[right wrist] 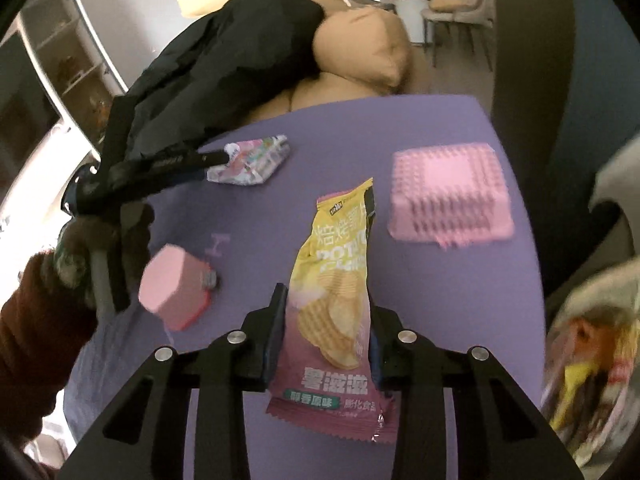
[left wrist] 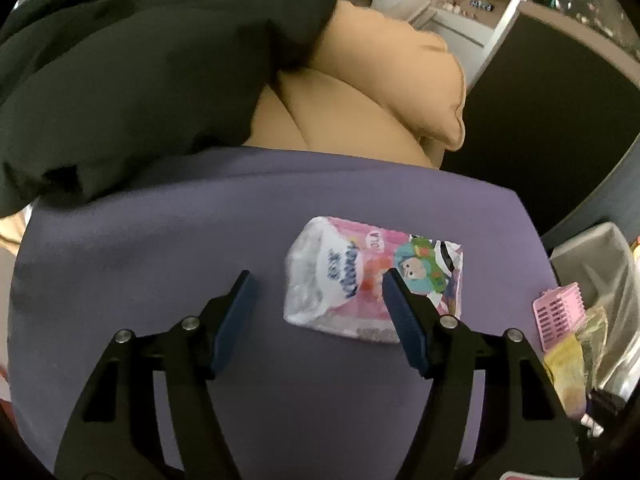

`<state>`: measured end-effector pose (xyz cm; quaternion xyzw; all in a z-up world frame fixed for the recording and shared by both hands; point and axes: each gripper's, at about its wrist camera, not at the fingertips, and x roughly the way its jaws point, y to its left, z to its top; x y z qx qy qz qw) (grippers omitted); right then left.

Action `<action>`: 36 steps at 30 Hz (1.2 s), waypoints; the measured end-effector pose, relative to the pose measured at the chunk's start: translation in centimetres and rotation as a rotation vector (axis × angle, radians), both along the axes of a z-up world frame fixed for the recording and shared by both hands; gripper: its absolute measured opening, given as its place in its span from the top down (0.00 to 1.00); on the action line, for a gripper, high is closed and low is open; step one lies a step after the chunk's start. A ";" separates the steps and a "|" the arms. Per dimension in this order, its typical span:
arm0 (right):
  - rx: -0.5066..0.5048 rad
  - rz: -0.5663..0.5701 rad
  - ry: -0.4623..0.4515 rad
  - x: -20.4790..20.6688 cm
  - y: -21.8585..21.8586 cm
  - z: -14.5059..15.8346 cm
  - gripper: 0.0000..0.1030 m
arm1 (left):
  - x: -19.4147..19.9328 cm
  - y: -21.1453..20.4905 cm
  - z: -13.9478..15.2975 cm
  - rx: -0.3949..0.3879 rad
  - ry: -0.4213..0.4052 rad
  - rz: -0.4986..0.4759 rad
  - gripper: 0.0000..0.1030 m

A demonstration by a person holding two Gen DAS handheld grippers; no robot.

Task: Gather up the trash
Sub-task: 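Grasp the white tissue pack with the left tool while the right tool grasps the potato chip bag, then carry the tissue pack and chip bag to the trash bag and release them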

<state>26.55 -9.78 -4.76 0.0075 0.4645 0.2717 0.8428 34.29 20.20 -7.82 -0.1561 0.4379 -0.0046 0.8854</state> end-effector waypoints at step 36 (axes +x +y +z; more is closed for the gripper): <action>0.023 0.022 -0.002 -2.7 -1.1 -0.8 0.54 | -14.2 0.4 7.0 -0.024 -0.165 0.085 0.87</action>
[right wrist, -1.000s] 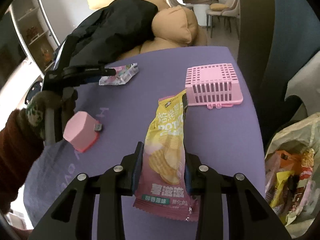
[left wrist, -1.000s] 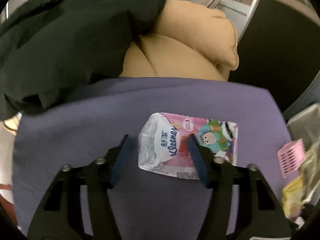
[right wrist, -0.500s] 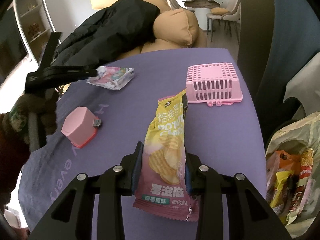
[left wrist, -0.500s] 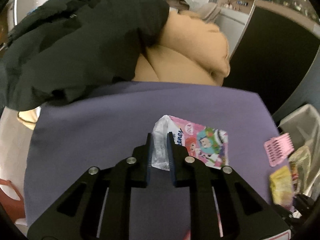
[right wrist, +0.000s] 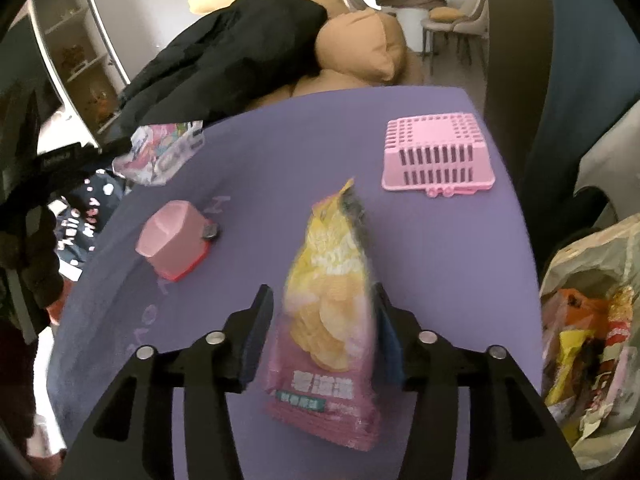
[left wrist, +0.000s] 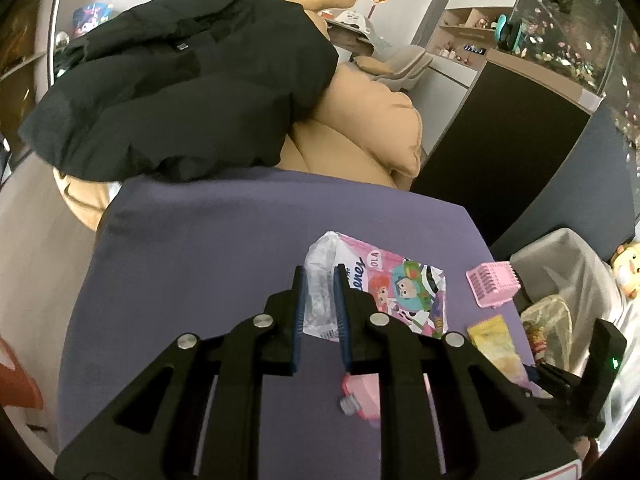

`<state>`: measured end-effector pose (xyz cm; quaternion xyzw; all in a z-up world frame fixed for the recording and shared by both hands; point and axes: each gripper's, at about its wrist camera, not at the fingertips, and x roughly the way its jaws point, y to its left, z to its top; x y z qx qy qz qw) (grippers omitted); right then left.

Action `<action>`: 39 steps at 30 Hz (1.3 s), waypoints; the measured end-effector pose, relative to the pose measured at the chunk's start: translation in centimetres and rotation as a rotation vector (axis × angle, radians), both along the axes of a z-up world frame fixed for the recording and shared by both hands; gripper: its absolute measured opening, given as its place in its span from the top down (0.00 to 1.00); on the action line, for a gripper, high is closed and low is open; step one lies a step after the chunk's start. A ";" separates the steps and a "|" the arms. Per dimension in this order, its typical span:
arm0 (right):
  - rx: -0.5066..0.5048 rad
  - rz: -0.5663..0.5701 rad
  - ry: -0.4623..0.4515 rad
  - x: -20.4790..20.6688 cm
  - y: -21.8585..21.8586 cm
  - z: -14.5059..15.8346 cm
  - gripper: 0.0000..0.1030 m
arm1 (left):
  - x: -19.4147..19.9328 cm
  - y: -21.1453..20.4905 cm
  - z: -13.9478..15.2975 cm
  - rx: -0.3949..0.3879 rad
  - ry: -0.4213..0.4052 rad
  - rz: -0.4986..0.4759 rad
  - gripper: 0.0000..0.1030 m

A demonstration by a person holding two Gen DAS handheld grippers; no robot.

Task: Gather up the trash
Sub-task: 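Carry the tissue pack and chip bag to the trash bag and release them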

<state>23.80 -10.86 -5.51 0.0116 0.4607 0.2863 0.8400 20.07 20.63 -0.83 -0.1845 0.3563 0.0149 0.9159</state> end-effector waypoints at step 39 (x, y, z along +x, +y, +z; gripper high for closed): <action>0.003 -0.023 -0.407 -7.4 -9.0 13.5 0.87 | -8.9 -12.2 9.2 0.094 -0.239 -0.141 0.87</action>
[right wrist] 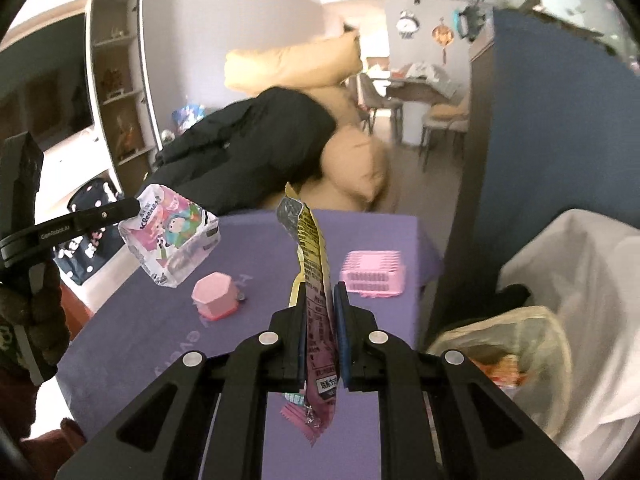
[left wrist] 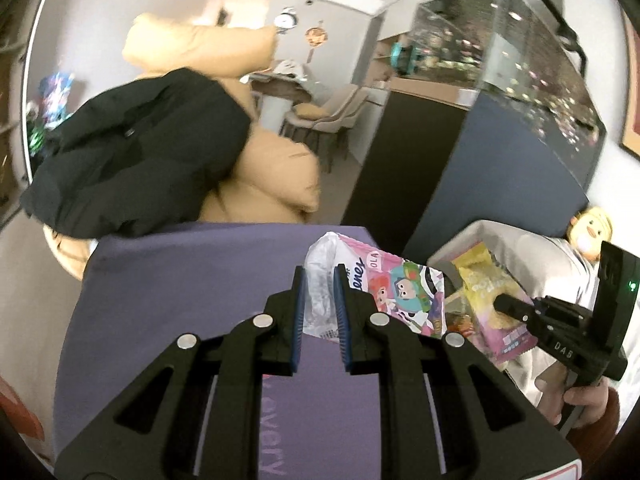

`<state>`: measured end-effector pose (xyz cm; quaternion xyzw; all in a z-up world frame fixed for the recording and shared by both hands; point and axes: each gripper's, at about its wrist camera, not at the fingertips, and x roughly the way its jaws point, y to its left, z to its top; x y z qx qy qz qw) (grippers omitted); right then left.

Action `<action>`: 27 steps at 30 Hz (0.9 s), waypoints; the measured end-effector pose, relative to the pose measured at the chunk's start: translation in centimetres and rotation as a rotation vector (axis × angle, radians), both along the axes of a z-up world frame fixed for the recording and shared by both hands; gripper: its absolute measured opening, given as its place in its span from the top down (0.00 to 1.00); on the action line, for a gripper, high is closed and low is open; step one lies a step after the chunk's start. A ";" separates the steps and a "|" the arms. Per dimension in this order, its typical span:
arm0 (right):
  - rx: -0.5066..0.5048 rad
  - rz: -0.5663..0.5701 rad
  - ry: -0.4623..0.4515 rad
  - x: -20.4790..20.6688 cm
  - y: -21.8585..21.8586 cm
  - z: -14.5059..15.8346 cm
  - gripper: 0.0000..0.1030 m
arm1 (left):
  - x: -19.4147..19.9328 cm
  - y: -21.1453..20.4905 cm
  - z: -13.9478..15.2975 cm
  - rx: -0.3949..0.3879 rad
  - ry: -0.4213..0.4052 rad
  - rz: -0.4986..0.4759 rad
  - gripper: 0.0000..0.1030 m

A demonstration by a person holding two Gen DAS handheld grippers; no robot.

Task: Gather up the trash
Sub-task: 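Carry the tissue pack and chip bag to the trash bag and release them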

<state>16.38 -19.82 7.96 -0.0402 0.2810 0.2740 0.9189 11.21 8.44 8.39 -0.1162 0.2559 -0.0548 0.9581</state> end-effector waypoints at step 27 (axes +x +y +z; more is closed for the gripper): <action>0.103 -0.321 0.041 2.3 -17.2 -2.9 0.87 | 12.5 -18.7 -4.8 0.081 0.142 -0.307 0.87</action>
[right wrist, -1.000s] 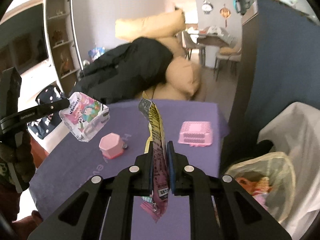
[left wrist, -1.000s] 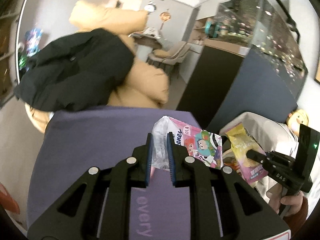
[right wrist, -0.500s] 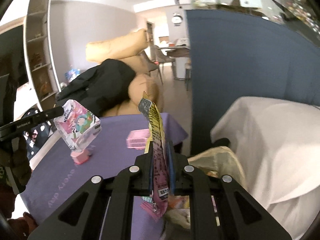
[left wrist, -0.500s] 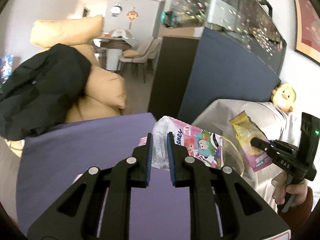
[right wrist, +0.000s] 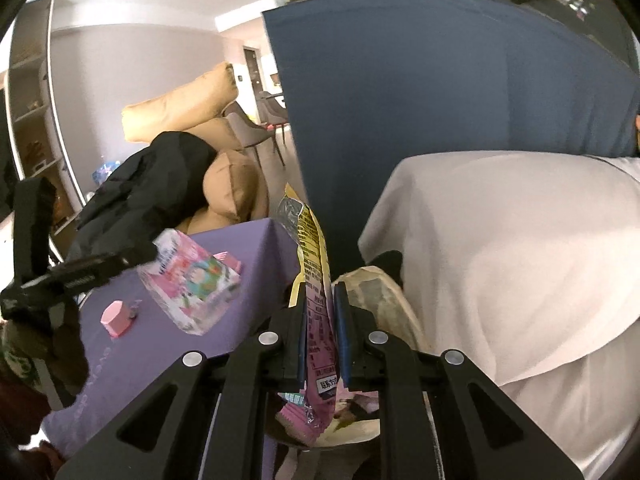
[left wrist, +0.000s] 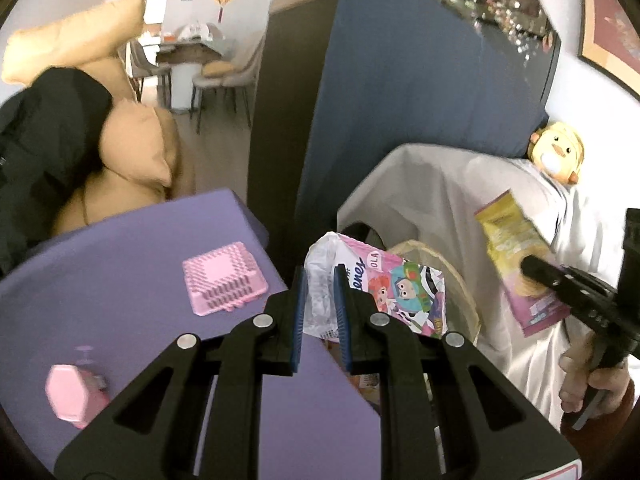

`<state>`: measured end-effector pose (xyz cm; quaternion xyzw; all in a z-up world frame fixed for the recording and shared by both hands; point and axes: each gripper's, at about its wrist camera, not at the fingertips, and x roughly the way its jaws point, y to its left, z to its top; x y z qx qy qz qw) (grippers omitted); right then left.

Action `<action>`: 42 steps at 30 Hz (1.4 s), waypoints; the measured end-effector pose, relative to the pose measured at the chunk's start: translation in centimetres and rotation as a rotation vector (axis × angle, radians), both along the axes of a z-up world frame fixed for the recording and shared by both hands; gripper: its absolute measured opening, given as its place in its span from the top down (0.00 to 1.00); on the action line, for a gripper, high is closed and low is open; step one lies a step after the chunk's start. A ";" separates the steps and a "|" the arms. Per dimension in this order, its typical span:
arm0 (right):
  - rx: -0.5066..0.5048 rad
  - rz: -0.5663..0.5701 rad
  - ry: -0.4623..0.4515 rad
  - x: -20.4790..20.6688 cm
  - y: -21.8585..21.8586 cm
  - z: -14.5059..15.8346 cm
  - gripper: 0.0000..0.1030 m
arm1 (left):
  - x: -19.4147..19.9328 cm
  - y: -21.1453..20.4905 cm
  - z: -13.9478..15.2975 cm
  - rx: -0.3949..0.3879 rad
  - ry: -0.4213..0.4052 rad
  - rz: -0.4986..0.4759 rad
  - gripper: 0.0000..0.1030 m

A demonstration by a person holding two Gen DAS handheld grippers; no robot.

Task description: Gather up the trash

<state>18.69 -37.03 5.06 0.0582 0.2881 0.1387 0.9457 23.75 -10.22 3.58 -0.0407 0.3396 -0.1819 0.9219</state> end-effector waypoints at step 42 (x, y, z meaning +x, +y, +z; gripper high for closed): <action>-0.087 0.067 0.449 10.0 6.7 -14.5 0.87 | -6.2 7.9 -5.4 0.004 0.115 0.098 0.45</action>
